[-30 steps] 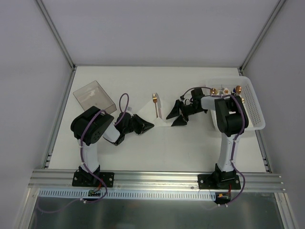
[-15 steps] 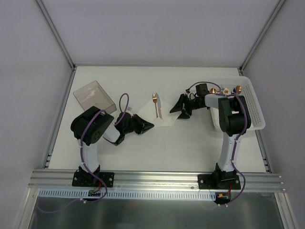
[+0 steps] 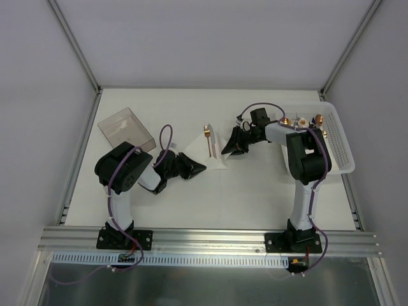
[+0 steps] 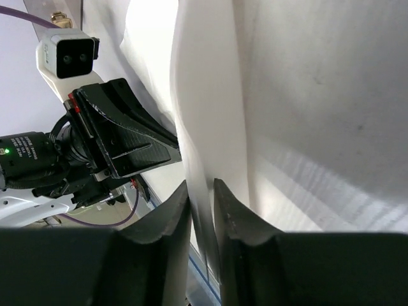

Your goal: Place the utensils on the paper napkin and roll it up

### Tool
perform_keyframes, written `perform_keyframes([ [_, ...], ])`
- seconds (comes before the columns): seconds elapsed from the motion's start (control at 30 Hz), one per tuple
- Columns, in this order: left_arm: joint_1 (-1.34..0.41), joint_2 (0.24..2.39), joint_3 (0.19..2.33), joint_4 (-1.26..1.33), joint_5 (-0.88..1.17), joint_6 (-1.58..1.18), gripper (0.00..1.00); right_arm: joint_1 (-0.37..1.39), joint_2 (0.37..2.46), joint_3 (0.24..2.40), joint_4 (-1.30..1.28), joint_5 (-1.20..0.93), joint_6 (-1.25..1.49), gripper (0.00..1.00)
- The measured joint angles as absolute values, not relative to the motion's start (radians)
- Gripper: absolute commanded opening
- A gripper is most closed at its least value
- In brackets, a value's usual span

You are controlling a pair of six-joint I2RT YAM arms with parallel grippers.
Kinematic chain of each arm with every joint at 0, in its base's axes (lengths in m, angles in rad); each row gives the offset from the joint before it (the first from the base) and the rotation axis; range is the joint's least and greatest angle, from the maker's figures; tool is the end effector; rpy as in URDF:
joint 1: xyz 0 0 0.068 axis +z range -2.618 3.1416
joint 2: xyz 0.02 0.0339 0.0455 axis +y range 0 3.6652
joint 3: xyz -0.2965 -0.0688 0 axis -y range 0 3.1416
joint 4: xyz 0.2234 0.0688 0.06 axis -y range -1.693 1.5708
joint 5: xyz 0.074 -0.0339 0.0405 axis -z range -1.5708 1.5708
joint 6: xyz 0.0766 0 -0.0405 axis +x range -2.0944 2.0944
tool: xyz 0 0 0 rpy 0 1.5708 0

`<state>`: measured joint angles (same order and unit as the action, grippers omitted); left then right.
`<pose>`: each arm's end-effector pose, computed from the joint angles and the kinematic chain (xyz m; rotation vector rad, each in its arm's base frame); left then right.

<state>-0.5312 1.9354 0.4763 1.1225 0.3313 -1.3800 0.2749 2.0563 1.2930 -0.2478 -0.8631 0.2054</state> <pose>0.2878 -0.1980 0.1268 -0.6758 2.1365 -1.5041 0.3952 0.1719 0.1597 -0.4193 2.4977 1.2946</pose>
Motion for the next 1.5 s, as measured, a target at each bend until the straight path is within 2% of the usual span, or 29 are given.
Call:
perform_keyframes([
  [0.4, -0.531, 1.938, 0.485, 1.117, 0.331, -1.38, 0.1, 0.341, 2.054, 1.367, -0.326, -0.818, 0.211, 0.0],
  [0.83, -0.531, 1.938, 0.485, 1.114, 0.331, -1.38, 0.09, 0.432, 2.058, 1.414, -0.343, -0.795, 0.281, 0.0],
  [1.37, -0.531, 1.938, 0.485, 1.113, 0.331, -1.379, 0.1, 0.451, 2.181, 1.459, -0.322, -0.788, 0.393, 0.01],
  [1.43, -0.531, 1.937, 0.485, 1.113, 0.331, -1.379, 0.11, 0.455, 2.19, 1.459, -0.318, -0.789, 0.403, 0.06],
  [1.5, -0.531, 1.934, 0.481, 1.114, 0.331, -1.379, 0.14, 0.456, 2.196, 1.459, -0.314, -0.793, 0.413, 0.18],
])
